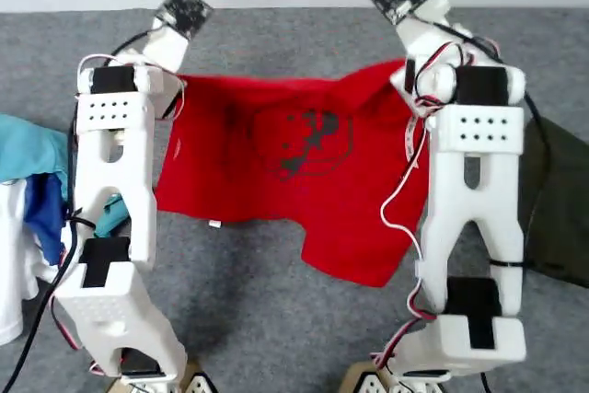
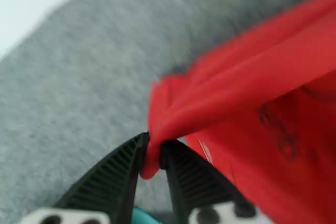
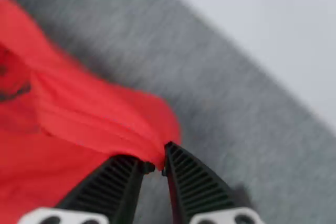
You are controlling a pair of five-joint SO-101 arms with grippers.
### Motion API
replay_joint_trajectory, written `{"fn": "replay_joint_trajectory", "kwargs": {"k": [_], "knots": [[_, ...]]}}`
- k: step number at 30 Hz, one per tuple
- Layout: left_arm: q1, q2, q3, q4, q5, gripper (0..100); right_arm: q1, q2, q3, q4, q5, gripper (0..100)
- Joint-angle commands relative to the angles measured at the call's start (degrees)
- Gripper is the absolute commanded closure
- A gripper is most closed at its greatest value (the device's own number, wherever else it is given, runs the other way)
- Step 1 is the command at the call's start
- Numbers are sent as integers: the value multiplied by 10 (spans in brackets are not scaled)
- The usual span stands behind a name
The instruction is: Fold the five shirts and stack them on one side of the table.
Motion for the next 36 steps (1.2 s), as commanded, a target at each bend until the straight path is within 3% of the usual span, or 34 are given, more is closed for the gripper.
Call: {"fn": "replay_joint_trajectory", "kwargs": {"k": [1, 9, 15, 24, 28, 36], "knots": [[-3, -6, 14, 42, -56, 995, -12, -51, -43, 101, -4, 989], [-3, -6, 65, 99, -119, 995, -13, -68, -41, 262, -6, 989], [-5, -6, 92, 123, -162, 995, -22, -116, 4, 265, -4, 989], [-35, 2, 94, 124, -161, 992, -55, -237, 222, 262, -7, 989], [-38, 33, 94, 131, -161, 934, -58, -246, 291, 252, -7, 989], [-43, 42, 89, 202, -215, 898, -58, -247, 315, 235, -6, 945]]}}
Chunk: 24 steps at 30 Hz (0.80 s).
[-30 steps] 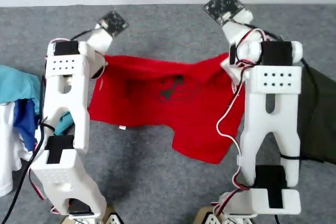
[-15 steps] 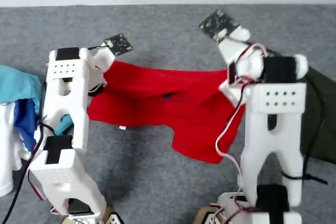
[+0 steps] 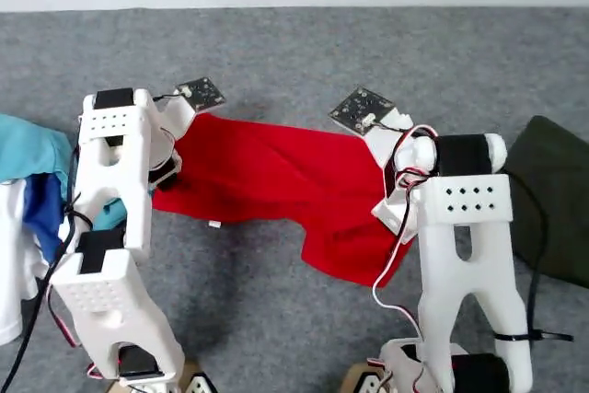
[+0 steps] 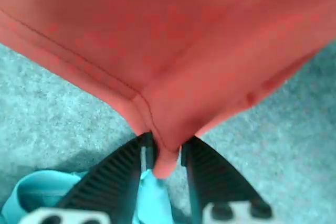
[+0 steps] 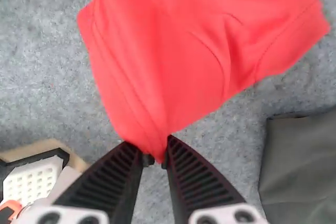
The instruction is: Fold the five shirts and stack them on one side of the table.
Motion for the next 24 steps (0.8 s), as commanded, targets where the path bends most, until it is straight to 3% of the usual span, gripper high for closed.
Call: {"fn": "replay_joint_trajectory", "kwargs": {"k": [1, 7, 13, 19, 24], "knots": [[-14, -7, -10, 40, -40, 898, -5, -24, -4, 4, -6, 916], [-53, -7, -86, 130, -96, 898, 27, -65, -42, 25, -6, 745], [-68, -1, -134, 134, -106, 901, 29, -52, -60, -13, -7, 730], [-65, -6, -138, 120, -92, 919, 29, 33, -60, -143, -8, 812], [-64, -6, -150, 91, -17, 994, 28, 148, -63, -269, -8, 958]]}}
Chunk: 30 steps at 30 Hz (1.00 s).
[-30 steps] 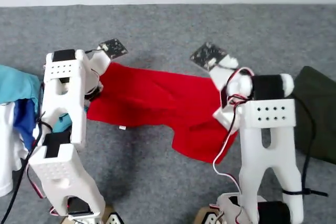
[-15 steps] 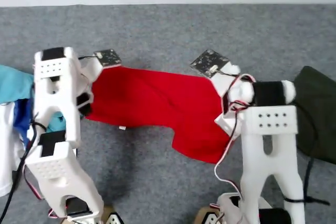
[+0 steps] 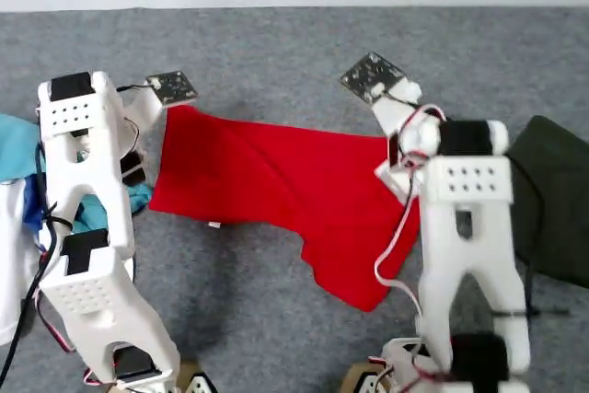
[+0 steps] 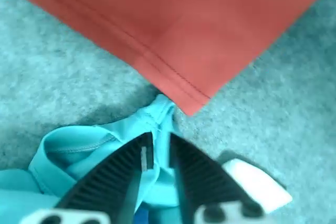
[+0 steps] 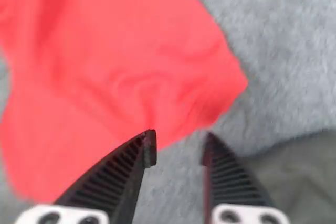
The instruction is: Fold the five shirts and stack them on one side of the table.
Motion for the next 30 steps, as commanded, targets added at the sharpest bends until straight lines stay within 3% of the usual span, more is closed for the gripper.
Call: {"fn": "replay_joint_trajectory", "kwargs": {"k": [1, 10, 16, 23, 30], "knots": [[-2, -11, -36, -16, 72, 994, 5, 71, -34, -87, -7, 983], [-24, -12, -107, -10, 216, 994, 7, 229, -35, -228, -31, 982], [-25, -12, -167, 17, 227, 994, 12, 340, -105, -297, -30, 982], [-21, -12, -210, 18, 227, 994, 65, 509, -328, -290, -32, 982], [-9, -7, -208, 17, 227, 994, 65, 560, -515, -146, -34, 982]]}}
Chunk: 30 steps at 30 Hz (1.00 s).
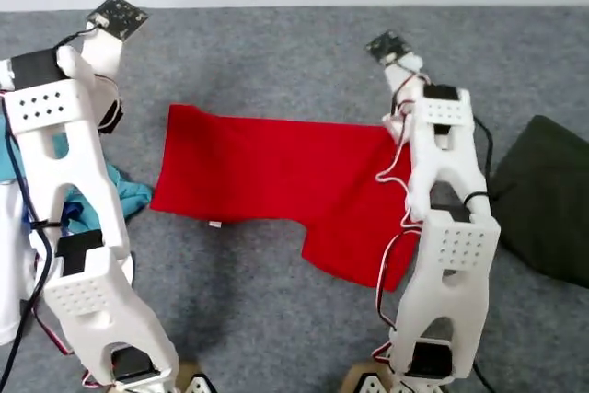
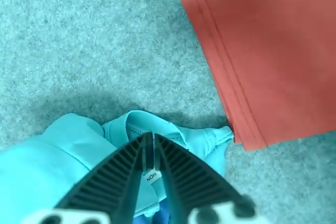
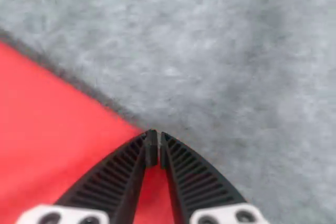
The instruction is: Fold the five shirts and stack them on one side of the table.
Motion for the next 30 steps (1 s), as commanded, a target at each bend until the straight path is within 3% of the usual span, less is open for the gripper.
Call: {"fn": "replay_joint_trajectory", "kwargs": {"k": [1, 10, 18, 24, 30], "knots": [[6, -7, -16, 4, 4, 994, -10, -10, -113, 80, -10, 982], [38, 7, 19, -54, 22, 993, -110, -5, -221, 242, -10, 981], [116, 123, 46, -134, 107, 943, -102, -15, -262, 343, -71, 981], [117, 229, 37, -171, 132, 885, -79, 39, -244, 310, -75, 981], [83, 253, -70, -100, 128, 885, -43, 96, -289, 290, -77, 981]]}}
